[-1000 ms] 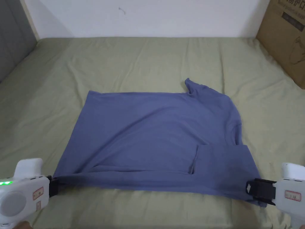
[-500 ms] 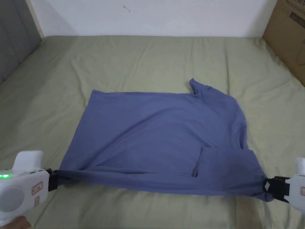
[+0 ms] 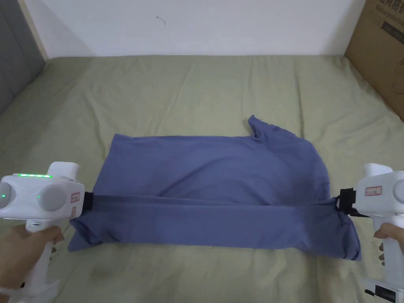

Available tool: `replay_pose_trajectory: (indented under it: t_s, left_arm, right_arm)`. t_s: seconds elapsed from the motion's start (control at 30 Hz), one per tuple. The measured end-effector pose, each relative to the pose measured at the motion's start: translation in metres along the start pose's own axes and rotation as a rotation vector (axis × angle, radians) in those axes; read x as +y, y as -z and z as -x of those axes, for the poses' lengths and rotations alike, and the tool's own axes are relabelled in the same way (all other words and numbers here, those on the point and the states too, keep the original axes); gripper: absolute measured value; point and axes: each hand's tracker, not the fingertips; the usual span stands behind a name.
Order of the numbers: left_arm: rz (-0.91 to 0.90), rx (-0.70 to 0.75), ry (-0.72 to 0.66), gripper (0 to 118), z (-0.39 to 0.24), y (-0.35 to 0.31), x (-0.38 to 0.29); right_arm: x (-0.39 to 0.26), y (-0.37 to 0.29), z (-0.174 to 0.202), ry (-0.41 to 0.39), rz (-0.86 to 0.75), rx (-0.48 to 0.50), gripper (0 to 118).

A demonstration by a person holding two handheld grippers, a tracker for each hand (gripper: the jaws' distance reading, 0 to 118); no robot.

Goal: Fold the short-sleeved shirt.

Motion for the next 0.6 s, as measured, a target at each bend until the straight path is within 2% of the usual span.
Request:
replay_pose_trajectory:
  t_s: [0.03, 0.07, 0.1, 0.13, 0.27, 0.3, 0.33, 0.4, 0.43, 0.47, 0.5, 0.53, 0.57, 0.6]
  left_arm:
    - [0.021, 0.021, -0.001, 73, -0.002, 0.007, 0.0]
    - [0.044, 0.031, 0.004, 99, -0.003, 0.012, 0.0]
    - [0.04, 0.026, 0.005, 106, -0.003, 0.013, -0.003]
    - [0.032, 0.018, 0.005, 101, -0.002, 0.01, -0.006]
    - [0.002, -0.001, -0.028, 99, 0.005, -0.014, -0.018]
    - [-0.027, -0.013, -0.043, 95, 0.007, -0.024, -0.022]
    - [-0.055, -0.022, -0.06, 84, 0.009, -0.036, -0.028]
    - [-0.115, -0.053, -0.097, 77, 0.013, -0.059, -0.041]
    - [-0.12, -0.073, -0.107, 67, 0.014, -0.069, -0.05]
    - [-0.114, -0.079, -0.103, 48, 0.014, -0.074, -0.058]
    - [-0.109, -0.079, -0.1, 26, 0.012, -0.083, -0.067]
    - [-0.083, -0.049, -0.096, 0, 0.009, -0.084, -0.076]
    - [-0.069, -0.043, -0.093, 0, 0.007, -0.086, -0.085]
    - [-0.052, -0.05, -0.098, 0, 0.006, -0.085, -0.092]
  right_arm:
    - [0.0, 0.007, -0.001, -0.002, 0.02, -0.033, 23]
    - [-0.001, 0.01, 0.0, -0.026, 0.029, -0.061, 41]
    - [-0.003, 0.009, 0.002, -0.042, 0.025, -0.077, 55]
    - [-0.006, 0.006, 0.004, -0.049, 0.015, -0.075, 63]
    - [-0.011, -0.017, 0.004, -0.078, -0.027, -0.047, 63]
    - [-0.012, -0.025, 0.005, -0.099, -0.057, -0.051, 63]
    - [-0.014, -0.033, 0.008, -0.121, -0.086, -0.052, 63]
    - [-0.02, -0.05, 0.013, -0.145, -0.107, -0.04, 62]
    - [-0.023, -0.057, 0.013, -0.149, -0.122, -0.013, 62]
    - [-0.028, -0.063, 0.015, -0.146, -0.127, 0.023, 60]
    - [-0.033, -0.069, 0.017, -0.141, -0.139, 0.054, 51]
    - [-0.04, -0.073, 0.019, -0.129, -0.147, 0.062, 22]
    - [-0.046, -0.072, 0.022, -0.132, -0.133, 0.056, 0]
    - [-0.052, -0.071, 0.024, -0.128, -0.128, 0.063, 0]
